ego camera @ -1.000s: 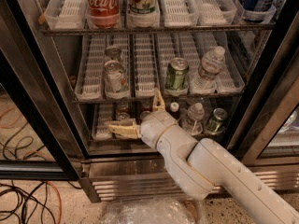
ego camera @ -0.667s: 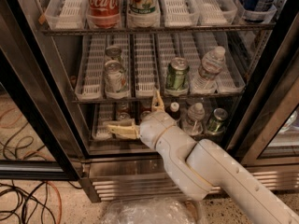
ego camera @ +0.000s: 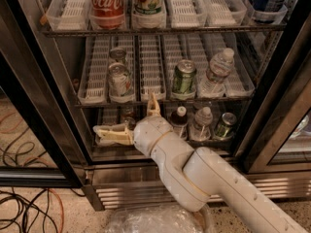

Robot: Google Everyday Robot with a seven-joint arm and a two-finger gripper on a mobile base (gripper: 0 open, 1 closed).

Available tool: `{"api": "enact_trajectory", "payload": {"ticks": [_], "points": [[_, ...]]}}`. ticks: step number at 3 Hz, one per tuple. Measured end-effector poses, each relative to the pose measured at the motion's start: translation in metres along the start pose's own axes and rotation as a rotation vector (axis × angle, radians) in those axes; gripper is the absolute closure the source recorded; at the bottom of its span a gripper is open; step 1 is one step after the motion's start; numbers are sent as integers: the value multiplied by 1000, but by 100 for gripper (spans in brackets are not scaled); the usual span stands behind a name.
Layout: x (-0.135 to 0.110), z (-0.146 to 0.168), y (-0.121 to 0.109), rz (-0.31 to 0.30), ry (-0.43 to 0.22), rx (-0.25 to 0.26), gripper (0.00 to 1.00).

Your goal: Pick 7up can from middle shelf of fridge

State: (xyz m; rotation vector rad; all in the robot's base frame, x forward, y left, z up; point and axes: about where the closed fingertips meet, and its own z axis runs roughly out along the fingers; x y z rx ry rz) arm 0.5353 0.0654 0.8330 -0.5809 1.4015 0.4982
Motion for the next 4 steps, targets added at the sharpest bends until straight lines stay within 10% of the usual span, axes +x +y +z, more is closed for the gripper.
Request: {"api": "enact_trajectory", "payload": {"ticks": [4], "points": [[-14, 26, 30, -30, 7, 32, 0]]}}
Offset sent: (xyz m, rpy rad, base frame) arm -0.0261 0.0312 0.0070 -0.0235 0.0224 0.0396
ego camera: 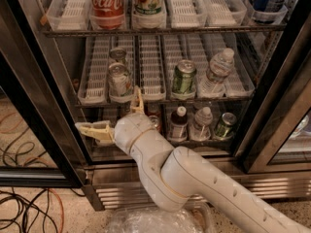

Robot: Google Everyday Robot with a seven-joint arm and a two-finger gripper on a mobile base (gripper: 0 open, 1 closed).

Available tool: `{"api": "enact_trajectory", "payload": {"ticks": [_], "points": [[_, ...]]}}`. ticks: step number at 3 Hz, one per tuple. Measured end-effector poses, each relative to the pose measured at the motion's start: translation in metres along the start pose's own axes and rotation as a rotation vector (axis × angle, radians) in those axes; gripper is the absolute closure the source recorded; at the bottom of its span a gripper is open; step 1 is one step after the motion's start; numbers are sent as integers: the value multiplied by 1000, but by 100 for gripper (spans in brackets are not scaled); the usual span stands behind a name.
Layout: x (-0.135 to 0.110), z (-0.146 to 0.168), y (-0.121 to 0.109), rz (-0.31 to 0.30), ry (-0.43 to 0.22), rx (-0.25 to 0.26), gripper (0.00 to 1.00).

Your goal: Pick 7up can from middle shelf of fridge

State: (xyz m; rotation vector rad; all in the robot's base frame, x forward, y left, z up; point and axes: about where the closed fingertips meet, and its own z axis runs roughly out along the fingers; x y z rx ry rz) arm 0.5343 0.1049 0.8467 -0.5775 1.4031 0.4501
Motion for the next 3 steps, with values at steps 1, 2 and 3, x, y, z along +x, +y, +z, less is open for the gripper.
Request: {"api": "enact_trajectory", "payload": {"ticks": [1, 2, 3], "points": [[0, 0, 0, 0, 0, 0, 0], [0, 0, 0, 0, 0, 0, 26], [0, 0, 0, 0, 0, 0, 49]]}}
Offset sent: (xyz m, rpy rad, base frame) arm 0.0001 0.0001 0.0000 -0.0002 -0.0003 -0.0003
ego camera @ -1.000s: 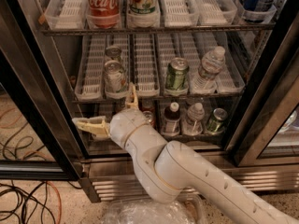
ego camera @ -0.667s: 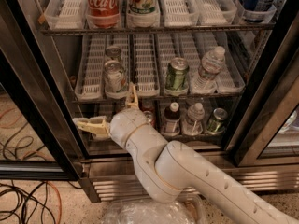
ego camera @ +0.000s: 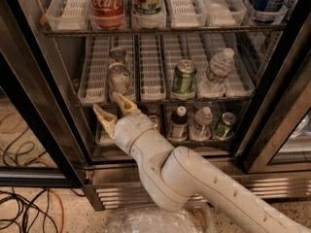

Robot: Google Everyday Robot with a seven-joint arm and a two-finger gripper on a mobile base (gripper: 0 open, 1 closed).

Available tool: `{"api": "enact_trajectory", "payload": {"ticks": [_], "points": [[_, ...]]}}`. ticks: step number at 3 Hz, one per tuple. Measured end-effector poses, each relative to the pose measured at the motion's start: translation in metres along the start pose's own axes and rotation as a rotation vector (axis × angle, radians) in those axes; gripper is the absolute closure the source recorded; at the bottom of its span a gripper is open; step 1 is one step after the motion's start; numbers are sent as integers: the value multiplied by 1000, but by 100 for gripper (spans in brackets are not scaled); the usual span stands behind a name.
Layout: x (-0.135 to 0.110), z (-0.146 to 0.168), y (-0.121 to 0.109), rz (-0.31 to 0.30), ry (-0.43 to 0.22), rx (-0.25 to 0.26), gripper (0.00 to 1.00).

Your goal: Pick 7up can from middle shelf of fridge

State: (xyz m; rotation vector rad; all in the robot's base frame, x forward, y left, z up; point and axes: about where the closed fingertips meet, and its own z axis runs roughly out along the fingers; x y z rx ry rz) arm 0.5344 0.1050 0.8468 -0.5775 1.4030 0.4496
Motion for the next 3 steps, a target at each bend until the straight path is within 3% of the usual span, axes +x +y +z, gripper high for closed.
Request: {"api": "enact_trajectory", "payload": {"ticks": [1, 3], "points": [[0, 0, 0, 0, 0, 0, 47], [3, 1, 0, -3, 8, 1, 2]]}}
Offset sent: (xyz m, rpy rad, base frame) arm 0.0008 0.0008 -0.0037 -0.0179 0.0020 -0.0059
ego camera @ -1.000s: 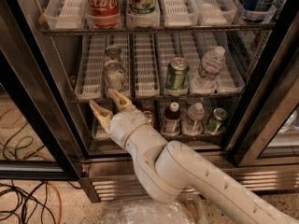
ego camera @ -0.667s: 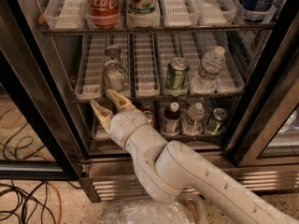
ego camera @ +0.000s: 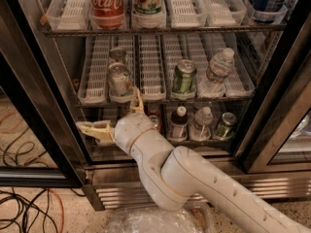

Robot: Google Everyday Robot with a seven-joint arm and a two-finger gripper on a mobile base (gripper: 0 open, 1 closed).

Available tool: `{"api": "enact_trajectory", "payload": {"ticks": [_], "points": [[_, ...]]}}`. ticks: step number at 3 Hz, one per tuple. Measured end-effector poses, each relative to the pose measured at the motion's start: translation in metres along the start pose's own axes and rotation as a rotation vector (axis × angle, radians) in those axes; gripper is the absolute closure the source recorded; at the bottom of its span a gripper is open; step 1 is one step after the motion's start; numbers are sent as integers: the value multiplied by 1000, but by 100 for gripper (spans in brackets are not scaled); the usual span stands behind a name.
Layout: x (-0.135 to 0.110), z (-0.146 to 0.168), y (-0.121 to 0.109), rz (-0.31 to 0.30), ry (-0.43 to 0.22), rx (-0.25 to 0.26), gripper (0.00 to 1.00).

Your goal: Pick 7up can from middle shelf of fridge

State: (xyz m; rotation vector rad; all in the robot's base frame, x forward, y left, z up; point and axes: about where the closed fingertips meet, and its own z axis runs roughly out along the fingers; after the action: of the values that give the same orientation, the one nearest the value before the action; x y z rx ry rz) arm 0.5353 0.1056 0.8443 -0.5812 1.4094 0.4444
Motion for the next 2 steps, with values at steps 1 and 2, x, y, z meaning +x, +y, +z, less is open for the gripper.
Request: {"api": "enact_trajectory", "payload": {"ticks": [1, 2], "points": [[4, 2, -3, -2, 9, 6, 2], [7, 6, -5, -10, 17, 13, 5]]}}
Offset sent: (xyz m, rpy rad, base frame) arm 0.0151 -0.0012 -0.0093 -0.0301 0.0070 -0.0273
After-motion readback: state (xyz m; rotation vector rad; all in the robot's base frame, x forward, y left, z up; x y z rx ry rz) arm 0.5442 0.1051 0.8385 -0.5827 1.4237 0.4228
